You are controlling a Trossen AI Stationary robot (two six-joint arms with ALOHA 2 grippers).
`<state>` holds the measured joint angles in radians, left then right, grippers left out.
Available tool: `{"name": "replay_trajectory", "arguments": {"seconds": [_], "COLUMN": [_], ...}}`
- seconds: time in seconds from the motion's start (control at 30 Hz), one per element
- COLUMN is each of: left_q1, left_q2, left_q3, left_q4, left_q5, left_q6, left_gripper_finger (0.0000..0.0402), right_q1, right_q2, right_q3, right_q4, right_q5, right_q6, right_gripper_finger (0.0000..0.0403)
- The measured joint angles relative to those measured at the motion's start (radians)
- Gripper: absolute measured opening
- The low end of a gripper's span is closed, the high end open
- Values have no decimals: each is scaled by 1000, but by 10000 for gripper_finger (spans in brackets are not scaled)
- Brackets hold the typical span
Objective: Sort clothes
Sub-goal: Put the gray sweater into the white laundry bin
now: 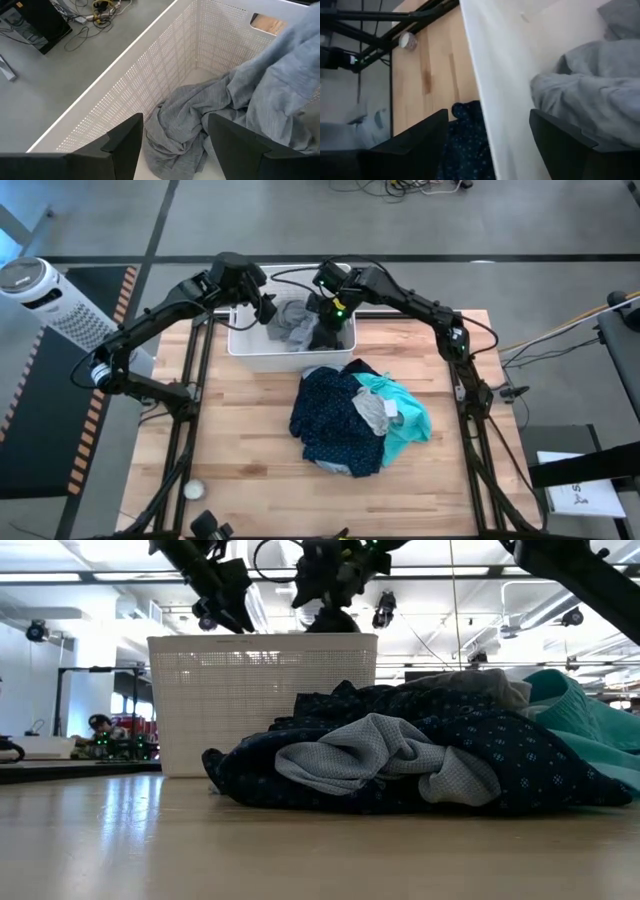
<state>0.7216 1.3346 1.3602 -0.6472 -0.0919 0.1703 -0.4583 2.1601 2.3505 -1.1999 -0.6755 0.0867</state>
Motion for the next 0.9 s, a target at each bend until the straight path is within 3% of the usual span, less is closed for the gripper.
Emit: {"name": "replay_trajectory", "arguments": {"seconds": [0.13,0.3,0.7,0.9], "left_q1": [0,0,-1,-13], "left_q2": [0,0,10,43], "left_q3": [0,-1,-1,-1], "left_q4": [-1,-7,1,25], "left_q5": [0,12,227,306], "left_q6": [0,-1,3,3], "left_gripper_finger": [203,191,159,178], "right_q1": [-14,-5,5,9], "right_q2": [0,0,-32,-42], "right_q3": [0,0,0,0], "right_q4": [19,76,211,215], "right_q5": [-224,-326,-410,-425], "right_q6": [59,50,-182,-204], "right_gripper_finger": [264,255,232,225]}}
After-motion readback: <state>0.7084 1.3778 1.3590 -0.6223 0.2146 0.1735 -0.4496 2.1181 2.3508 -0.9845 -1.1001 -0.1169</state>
